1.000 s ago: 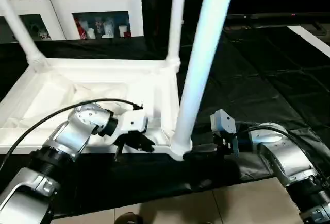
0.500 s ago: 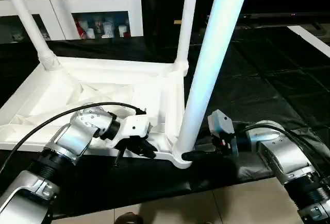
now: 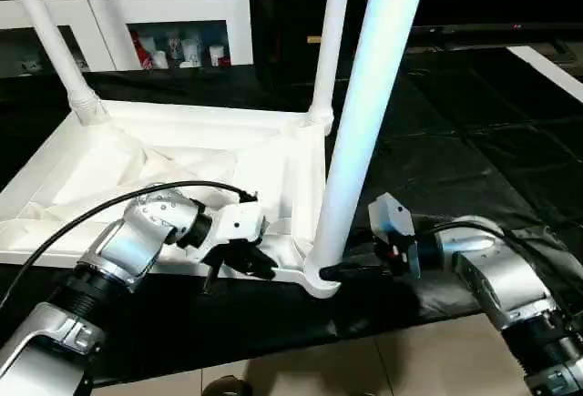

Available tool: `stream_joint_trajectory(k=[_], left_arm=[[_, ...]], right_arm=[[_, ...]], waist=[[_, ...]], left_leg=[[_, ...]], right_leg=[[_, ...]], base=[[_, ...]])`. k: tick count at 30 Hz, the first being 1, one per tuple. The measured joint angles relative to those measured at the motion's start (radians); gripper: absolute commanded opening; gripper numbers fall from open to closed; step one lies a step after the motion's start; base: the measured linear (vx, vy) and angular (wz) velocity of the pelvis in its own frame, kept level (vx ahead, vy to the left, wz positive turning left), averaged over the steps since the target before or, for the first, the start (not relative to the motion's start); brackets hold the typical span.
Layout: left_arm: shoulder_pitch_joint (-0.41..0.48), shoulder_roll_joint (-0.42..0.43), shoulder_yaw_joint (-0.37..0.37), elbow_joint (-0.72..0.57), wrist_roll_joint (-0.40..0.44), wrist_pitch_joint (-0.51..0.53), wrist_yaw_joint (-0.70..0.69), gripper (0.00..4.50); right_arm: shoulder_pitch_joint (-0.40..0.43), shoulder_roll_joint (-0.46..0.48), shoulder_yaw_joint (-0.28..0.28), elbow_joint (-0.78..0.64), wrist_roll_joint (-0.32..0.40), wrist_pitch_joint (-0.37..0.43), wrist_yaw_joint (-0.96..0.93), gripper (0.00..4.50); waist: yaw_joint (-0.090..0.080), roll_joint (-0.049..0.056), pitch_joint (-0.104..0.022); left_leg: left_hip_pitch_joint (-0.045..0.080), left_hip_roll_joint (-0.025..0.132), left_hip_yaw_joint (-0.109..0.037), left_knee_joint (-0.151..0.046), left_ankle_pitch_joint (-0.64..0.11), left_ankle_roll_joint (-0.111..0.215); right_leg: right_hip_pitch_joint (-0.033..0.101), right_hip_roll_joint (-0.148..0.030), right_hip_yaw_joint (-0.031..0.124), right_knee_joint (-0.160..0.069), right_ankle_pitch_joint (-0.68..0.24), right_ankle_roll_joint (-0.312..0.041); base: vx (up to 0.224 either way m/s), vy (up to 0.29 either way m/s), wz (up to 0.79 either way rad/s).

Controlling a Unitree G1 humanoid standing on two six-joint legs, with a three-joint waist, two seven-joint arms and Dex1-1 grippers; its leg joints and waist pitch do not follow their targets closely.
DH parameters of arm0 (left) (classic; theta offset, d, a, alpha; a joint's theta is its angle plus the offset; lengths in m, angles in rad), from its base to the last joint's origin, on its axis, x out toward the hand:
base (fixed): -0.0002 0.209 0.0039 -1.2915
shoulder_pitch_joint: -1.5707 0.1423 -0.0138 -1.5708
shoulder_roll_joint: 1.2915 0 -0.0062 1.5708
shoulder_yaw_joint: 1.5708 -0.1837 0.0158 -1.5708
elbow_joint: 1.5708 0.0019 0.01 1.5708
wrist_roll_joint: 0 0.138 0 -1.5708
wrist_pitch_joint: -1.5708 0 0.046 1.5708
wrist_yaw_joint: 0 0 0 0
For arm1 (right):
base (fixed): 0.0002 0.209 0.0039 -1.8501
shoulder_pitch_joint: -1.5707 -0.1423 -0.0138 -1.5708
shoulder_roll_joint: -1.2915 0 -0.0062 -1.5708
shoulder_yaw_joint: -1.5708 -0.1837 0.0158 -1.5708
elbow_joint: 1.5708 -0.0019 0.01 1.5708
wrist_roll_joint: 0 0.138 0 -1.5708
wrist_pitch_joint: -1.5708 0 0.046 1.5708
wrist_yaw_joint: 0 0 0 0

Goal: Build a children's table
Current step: Rotate leg to tighten

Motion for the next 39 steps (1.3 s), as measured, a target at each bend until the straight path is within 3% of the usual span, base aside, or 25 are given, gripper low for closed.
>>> stream_joint_trajectory(k=[2,9,12,15,22,23,24,29,32,33,38,39], left_arm=[[-0.011,-0.010,0.020,0.023,0.009,0.042,0.048,0.00],[-0.090,-0.139,0.097,0.115,0.058,0.235,0.329,0.00],[-0.099,-0.191,0.116,0.117,0.062,0.302,0.426,0.00],[-0.110,-0.226,0.134,0.117,0.078,0.345,0.504,0.00],[-0.120,-0.239,0.144,0.117,0.096,0.357,0.548,0.00],[-0.120,-0.238,0.144,0.117,0.096,0.357,0.548,0.00],[-0.120,-0.237,0.144,0.117,0.094,0.357,0.548,0.00],[-0.120,-0.241,0.116,0.097,0.076,0.341,0.512,0.00],[-0.119,-0.219,0.095,0.099,0.071,0.286,0.454,0.00],[-0.116,-0.215,0.088,0.102,0.067,0.271,0.436,0.00],[-0.120,-0.192,0.072,0.137,0.064,0.198,0.389,0.00],[-0.120,-0.180,0.071,0.154,0.062,0.178,0.378,0.00]], right_arm=[[-0.029,0.040,-0.009,0.042,-0.022,0.016,-0.075,2.05],[-0.208,0.239,-0.091,0.279,-0.086,0.099,-0.504,2.04],[-0.276,0.294,-0.113,0.382,-0.096,0.094,-0.633,2.04],[-0.346,0.344,-0.132,0.489,-0.106,0.070,-0.741,2.04],[-0.397,0.378,-0.147,0.582,-0.119,0.019,-0.799,2.04],[-0.398,0.379,-0.147,0.586,-0.119,0.016,-0.800,2.60],[-0.406,0.383,-0.154,0.602,-0.114,0.003,-0.800,2.60],[-0.401,0.376,-0.187,0.628,-0.113,-0.041,-0.812,3.10],[-0.331,0.336,-0.184,0.549,-0.099,-0.078,-0.728,3.21],[-0.305,0.323,-0.183,0.527,-0.090,-0.089,-0.696,3.44],[-0.197,0.213,-0.156,0.360,-0.073,-0.091,-0.530,3.60],[-0.159,0.171,-0.146,0.314,-0.064,-0.090,-0.472,3.89]], waist=[[-0.008,0.000,0.000],[-0.074,-0.006,0.003],[-0.095,-0.006,0.003],[-0.106,-0.006,0.003],[-0.099,-0.006,0.003],[-0.097,-0.006,0.003],[-0.095,-0.006,0.003],[-0.056,-0.006,0.003],[-0.033,-0.006,0.004],[-0.025,-0.005,0.004],[-0.013,-0.005,0.004],[-0.014,-0.005,0.004]], left_leg=[[0.001,0.000,0.000,0.000,0.000,-0.001],[-0.001,-0.001,-0.010,0.007,0.001,-0.002],[-0.001,-0.002,-0.016,0.007,0.001,-0.002],[-0.001,-0.002,-0.018,0.007,0.001,-0.002],[-0.002,0.000,-0.019,0.007,0.001,-0.002],[-0.002,0.000,-0.019,0.007,0.001,-0.002],[-0.002,0.000,-0.019,0.007,0.000,-0.004],[-0.003,0.000,-0.018,0.003,-0.003,-0.009],[-0.004,0.001,-0.019,0.001,-0.004,-0.010],[-0.004,0.001,-0.019,0.001,-0.004,-0.011],[-0.003,0.001,-0.019,0.001,-0.004,-0.011],[-0.001,0.001,-0.019,0.001,-0.004,-0.011]], right_leg=[[-0.001,0.000,0.000,0.001,-0.001,0.002],[-0.009,0.000,-0.004,-0.008,-0.002,0.003],[-0.009,0.000,-0.010,-0.017,0.000,-0.001],[-0.012,0.000,-0.013,-0.018,0.007,-0.012],[-0.013,0.000,-0.018,-0.017,0.021,-0.025],[-0.013,0.000,-0.018,-0.017,0.023,-0.026],[-0.013,0.000,-0.019,-0.017,0.023,-0.027],[-0.013,-0.001,-0.018,-0.016,0.030,-0.027],[-0.013,-0.001,-0.021,-0.017,0.027,-0.022],[-0.013,-0.001,-0.021,-0.017,0.027,-0.021],[-0.011,-0.001,-0.021,-0.018,0.027,-0.021],[-0.009,-0.001,-0.020,-0.018,0.027,-0.021]], base=[[0.000,0.000,0.00],[-0.042,0.021,-0.14],[-0.007,0.012,-0.06],[0.000,0.000,0.00],[0.000,0.000,0.00],[0.000,0.000,0.00],[0.000,0.000,0.00],[0.000,0.000,0.00],[0.000,0.000,0.00],[0.000,0.000,0.00],[0.000,0.000,0.00],[0.000,0.000,0.00]])
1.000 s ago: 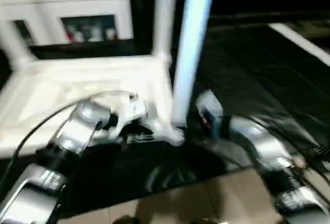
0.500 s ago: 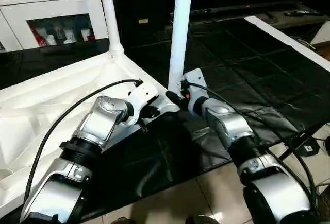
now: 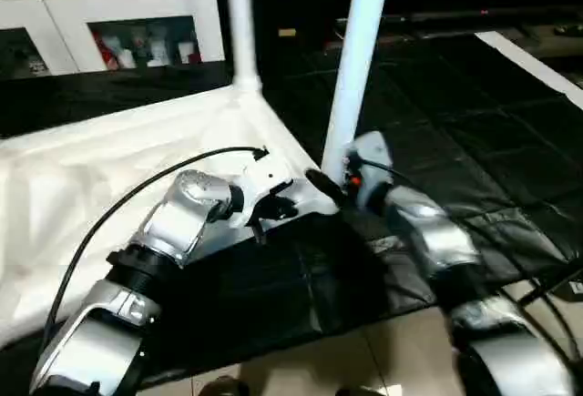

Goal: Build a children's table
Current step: Rotate leg to tighten

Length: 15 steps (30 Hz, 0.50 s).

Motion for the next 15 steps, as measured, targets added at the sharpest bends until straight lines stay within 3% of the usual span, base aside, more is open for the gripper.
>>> stream_joint_trajectory(k=[8,15], left_arm=[[-0.006,0.081,-0.002,0.064,0.003,-0.129,-0.098,0.00],[-0.004,0.131,-0.037,0.081,-0.009,-0.258,-0.245,0.00]], right_arm=[[0.135,-0.167,0.002,-0.203,0.064,0.048,0.245,4.44],[0.145,-0.221,0.015,-0.283,0.094,0.075,0.345,4.47]], waist=[[-0.019,0.000,0.000],[-0.003,0.000,0.000]], left_leg=[[0.002,0.002,-0.001,0.000,0.000,0.000],[0.002,0.001,-0.001,0.000,0.000,0.000]], right_leg=[[0.001,0.001,-0.001,0.001,-0.003,0.009],[0.003,0.001,-0.001,0.001,-0.003,0.009]], base=[[0.000,0.000,0.00],[0.000,0.000,0.00]])
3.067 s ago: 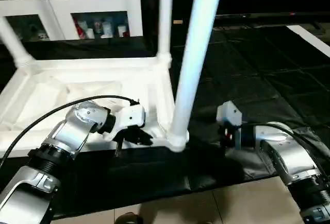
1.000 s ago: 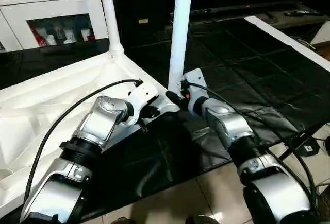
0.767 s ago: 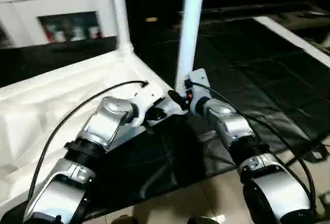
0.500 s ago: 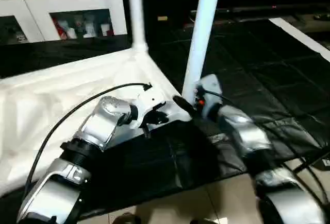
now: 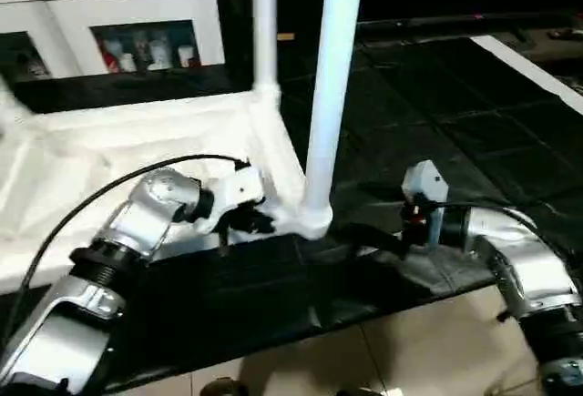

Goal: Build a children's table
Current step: Rotate leg to tighten

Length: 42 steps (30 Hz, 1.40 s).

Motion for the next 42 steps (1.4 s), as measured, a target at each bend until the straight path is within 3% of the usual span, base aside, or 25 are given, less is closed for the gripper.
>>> stream_joint_trajectory(k=[7,20,21,30,31,42], left_arm=[[0.014,0.034,-0.031,-0.022,-0.026,-0.068,-0.134,0.00],[0.036,0.045,-0.071,-0.101,-0.028,-0.101,-0.202,0.00],[0.037,0.046,-0.075,-0.108,-0.028,-0.102,-0.206,0.00],[0.046,0.049,-0.082,-0.133,-0.028,-0.104,-0.220,0.00],[0.046,0.051,-0.084,-0.135,-0.028,-0.104,-0.220,0.00],[0.049,0.053,-0.087,-0.143,-0.028,-0.104,-0.220,0.00]], right_arm=[[0.004,-0.017,0.044,-0.029,-0.004,0.000,0.074,4.47],[-0.010,0.014,0.139,-0.007,-0.026,-0.001,0.159,4.47],[-0.010,0.015,0.144,-0.003,-0.027,-0.001,0.166,4.19],[-0.014,0.019,0.160,-0.001,-0.024,0.004,0.218,3.75],[-0.014,0.019,0.162,-0.001,-0.024,0.004,0.222,3.49],[-0.014,0.020,0.163,-0.001,-0.024,0.004,0.232,2.57]], waist=[[0.023,0.000,0.000],[0.026,0.000,0.000],[0.026,0.000,0.000],[0.024,0.000,0.000],[0.024,0.000,0.000],[0.024,0.000,0.000]], left_leg=[[0.000,0.000,0.001,0.000,0.000,0.000],[0.000,0.000,0.001,0.000,0.000,0.000],[0.000,0.000,0.001,0.000,0.000,0.000],[0.000,0.000,0.001,0.000,0.000,0.000],[0.000,0.000,0.001,0.000,0.000,0.000],[0.000,0.000,0.001,0.000,0.000,0.000]], right_leg=[[0.002,-0.001,0.000,0.000,0.003,-0.005],[0.004,-0.001,0.001,0.000,0.002,-0.004],[0.004,-0.001,0.001,0.000,0.002,-0.004],[0.004,-0.001,0.000,0.000,0.002,-0.004],[0.004,-0.001,0.001,0.000,0.002,-0.004],[0.004,-0.001,0.000,0.000,0.002,-0.004]], base=[[0.000,0.000,0.00],[0.000,0.000,0.00],[0.000,0.000,0.00],[0.000,0.000,0.00],[0.000,0.000,0.00],[0.000,0.000,0.00]])
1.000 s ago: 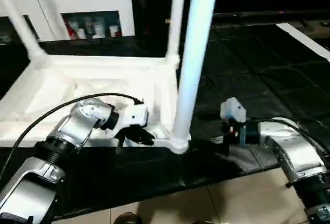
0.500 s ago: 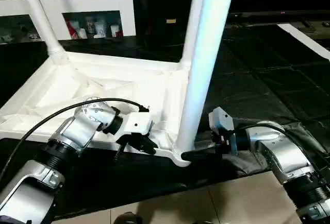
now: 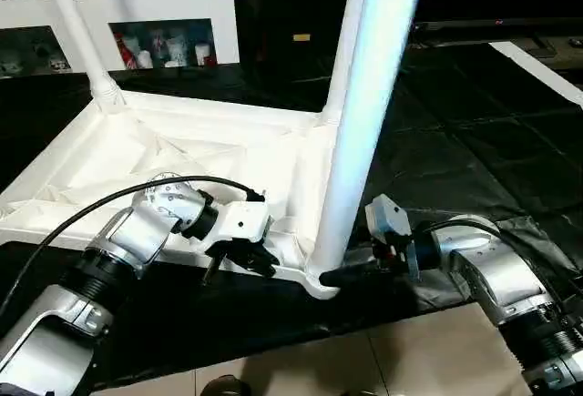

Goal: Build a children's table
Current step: Rotate leg to tighten

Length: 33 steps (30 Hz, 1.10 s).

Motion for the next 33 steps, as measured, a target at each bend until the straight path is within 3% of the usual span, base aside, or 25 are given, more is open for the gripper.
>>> stream_joint_trajectory(k=[10,24,29,33], left_arm=[[0.002,0.003,-0.001,-0.005,0.000,0.000,0.000,0.00],[0.002,-0.001,0.003,-0.002,-0.001,0.016,0.004,0.00],[-0.026,-0.033,0.042,0.073,0.021,0.089,0.108,0.00],[-0.053,-0.075,0.092,0.130,0.034,0.206,0.247,0.00]], right_arm=[[0.000,0.000,-0.003,-0.007,0.007,-0.002,0.002,2.12],[0.006,0.019,-0.010,-0.015,0.005,0.014,-0.020,2.10],[-0.025,0.094,-0.044,0.056,-0.028,0.023,-0.175,2.09],[-0.111,0.199,-0.078,0.189,-0.075,0.040,-0.386,2.05]], waist=[[-0.001,-0.001,0.000],[-0.002,0.000,-0.001],[-0.015,0.000,-0.001],[-0.054,0.000,0.000]], left_leg=[[0.000,0.000,0.000,0.000,0.000,0.000],[0.001,0.000,0.000,0.000,0.000,0.000],[0.006,0.000,0.000,0.000,0.001,-0.001],[0.006,0.000,-0.003,0.002,0.001,-0.001]], right_leg=[[0.000,0.000,0.000,0.000,0.000,0.000],[0.000,0.000,0.000,0.001,0.000,0.000],[0.001,0.000,0.000,0.003,-0.004,0.006],[-0.001,0.000,-0.003,-0.002,-0.005,0.008]], base=[[0.000,0.000,0.00],[0.000,0.000,0.00],[0.000,0.000,0.00],[-0.013,0.001,-0.01]])
